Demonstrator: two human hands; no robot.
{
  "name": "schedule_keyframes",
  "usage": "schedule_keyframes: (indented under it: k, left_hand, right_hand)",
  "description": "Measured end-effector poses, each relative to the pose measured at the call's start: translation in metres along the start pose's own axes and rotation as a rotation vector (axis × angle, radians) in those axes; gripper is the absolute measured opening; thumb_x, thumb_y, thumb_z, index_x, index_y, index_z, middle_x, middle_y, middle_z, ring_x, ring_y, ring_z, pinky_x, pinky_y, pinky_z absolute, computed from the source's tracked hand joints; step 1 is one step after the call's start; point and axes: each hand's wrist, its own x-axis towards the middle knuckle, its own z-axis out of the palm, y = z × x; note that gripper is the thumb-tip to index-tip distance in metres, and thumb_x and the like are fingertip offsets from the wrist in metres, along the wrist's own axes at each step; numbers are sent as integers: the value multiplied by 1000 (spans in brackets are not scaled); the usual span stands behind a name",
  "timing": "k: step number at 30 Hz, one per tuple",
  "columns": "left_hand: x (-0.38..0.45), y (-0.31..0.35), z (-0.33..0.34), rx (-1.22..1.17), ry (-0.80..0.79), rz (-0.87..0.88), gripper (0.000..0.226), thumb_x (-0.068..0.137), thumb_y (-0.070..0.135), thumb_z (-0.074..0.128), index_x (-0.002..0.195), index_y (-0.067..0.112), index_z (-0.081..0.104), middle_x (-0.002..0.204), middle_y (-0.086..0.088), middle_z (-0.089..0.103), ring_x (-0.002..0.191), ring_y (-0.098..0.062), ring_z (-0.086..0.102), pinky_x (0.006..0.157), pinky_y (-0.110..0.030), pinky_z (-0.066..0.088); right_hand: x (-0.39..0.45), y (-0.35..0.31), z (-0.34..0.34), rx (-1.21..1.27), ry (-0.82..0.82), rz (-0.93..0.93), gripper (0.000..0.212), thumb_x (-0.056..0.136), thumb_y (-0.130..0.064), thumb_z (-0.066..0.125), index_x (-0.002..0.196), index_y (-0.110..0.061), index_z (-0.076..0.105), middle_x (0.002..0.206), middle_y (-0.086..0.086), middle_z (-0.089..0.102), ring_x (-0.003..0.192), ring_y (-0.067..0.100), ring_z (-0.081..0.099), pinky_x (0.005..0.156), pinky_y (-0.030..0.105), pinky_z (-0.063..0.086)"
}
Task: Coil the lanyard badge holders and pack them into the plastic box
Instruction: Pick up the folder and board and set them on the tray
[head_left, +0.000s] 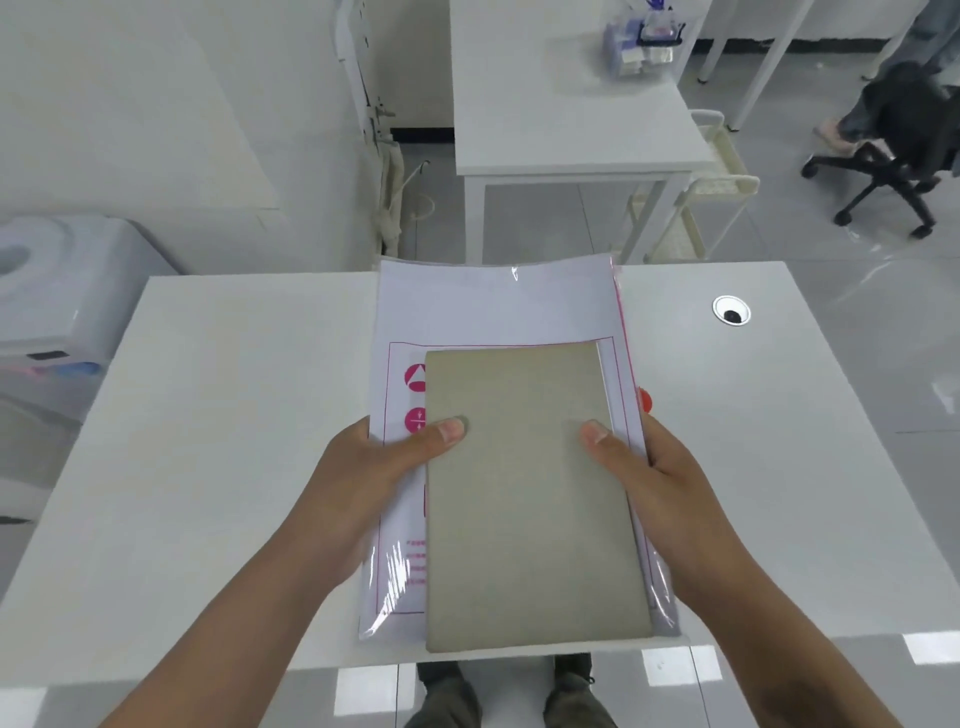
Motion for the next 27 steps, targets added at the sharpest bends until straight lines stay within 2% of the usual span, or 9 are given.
schedule_keyframes:
  k: [3,7,9,13,17,20,23,25,27]
  left_hand:
    - [-10,-8,29,-35,35,-4,31,81,21,77,110,12,74,106,-6,76,97,-26,74,93,-39,53]
    - [-23,-21,76,-57,66,-20,32,81,21,76,111,11,73,107,-8,76,97,-29,73,94,-42,53]
    - [-31,-26,96,-57,84,-27,33,80,23,77,111,11,73,105,-8,76,96,-29,74,93,-42,54]
    - [-43,-35,129,-30,129,-33,38,72,31,80,105,14,75,98,-5,78,89,-27,75,85,-39,56]
    - [-50,-41,149,-41,106,-34,36,72,31,81,103,14,76,99,-6,78,90,-27,75,90,-42,55]
    - [-52,-48,162,-35,62,-45,33,75,30,80,104,15,76,100,-5,78,92,-26,75,92,-43,54]
    - [-56,-52,177,-9,35,-60,38,72,34,81,104,13,75,101,-5,77,92,-26,75,92,-44,55]
    - [-58,-52,193,20,22,-60,45,68,38,85,104,13,75,101,-6,77,93,-27,74,94,-47,55]
    - [-58,-54,216,42,16,-60,49,66,42,88,104,14,75,101,-4,77,94,-26,74,96,-47,54]
  right_hand:
    - [-4,5,-29,-31,-25,-12,48,87,-49,64,105,-5,58,103,21,60,91,36,61,87,46,53]
    - [-10,8,-74,-29,-59,-2,68,73,-60,66,107,-2,55,103,27,57,80,34,61,84,51,54]
    - [-15,11,-94,-24,-72,25,65,73,-59,67,105,-3,57,106,27,58,91,42,62,90,57,50]
    - [-25,19,-130,0,-81,63,37,84,-47,71,97,-13,65,98,16,68,93,35,68,87,52,54]
    - [-36,24,-150,15,-68,105,29,84,-43,69,95,-17,68,99,12,71,93,30,70,90,52,55]
    - [-47,32,-165,32,-19,123,23,88,-40,65,91,-18,68,96,5,72,94,21,69,83,32,58]
    - [-55,38,-183,132,17,154,17,97,-27,54,84,-30,66,68,-30,68,65,-20,61,54,-4,40]
    - [-61,36,-200,119,24,155,22,98,-23,53,81,-33,63,63,-35,65,59,-26,55,49,-5,37]
    - [-61,46,-224,124,33,147,21,98,-24,53,86,-31,68,75,-30,70,68,-22,60,60,1,43]
